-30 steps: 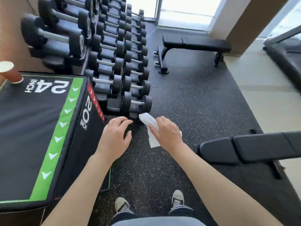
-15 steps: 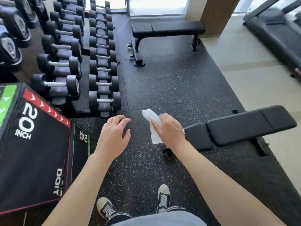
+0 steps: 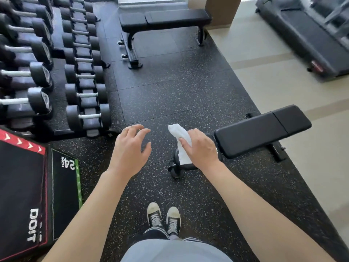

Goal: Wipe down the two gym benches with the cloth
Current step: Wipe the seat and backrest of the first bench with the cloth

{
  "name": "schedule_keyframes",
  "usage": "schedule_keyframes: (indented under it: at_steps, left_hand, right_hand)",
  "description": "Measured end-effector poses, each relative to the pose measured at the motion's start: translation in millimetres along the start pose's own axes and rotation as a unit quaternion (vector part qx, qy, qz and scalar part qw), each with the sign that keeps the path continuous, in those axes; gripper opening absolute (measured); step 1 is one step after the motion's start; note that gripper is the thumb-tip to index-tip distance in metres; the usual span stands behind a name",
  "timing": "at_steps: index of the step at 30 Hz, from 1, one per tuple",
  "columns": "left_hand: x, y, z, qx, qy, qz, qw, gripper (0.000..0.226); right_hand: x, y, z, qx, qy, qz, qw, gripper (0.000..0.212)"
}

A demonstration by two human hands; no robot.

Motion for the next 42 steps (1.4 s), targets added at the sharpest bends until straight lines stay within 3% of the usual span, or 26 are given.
schedule_keyframes:
  at_steps: [14, 34, 42]
  left_hand:
    - [44.5, 23.0, -13.9, -0.032, -0.022, 0.015, 0.999, 0.045]
    - [70.1, 116.4, -189.4, -0.040, -0.165, -0.064, 0.983, 0.044]
    - [73.4, 169.1, -167.1, -0.053, -0.166, -0.052, 0.983, 0.044]
  right_hand:
    - [3.7, -7.4, -54.0, 0.004, 0.024, 0.022, 0.999, 0.032]
    - [11.6, -34.9, -253.7, 0.057, -0.086, 0.096, 0.990, 0.034]
    - [9.9, 24.4, -261.5, 0.100, -0.081, 0.116, 0.985, 0.044]
Point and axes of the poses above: each hand's wrist, its own x-axis towards the middle knuckle, its own y-axis out of the palm, z = x × y, the point moved 5 cm from there along x, towards the middle knuckle, and after that the axes turned 13 degrees about z, right-handed, at the moved point
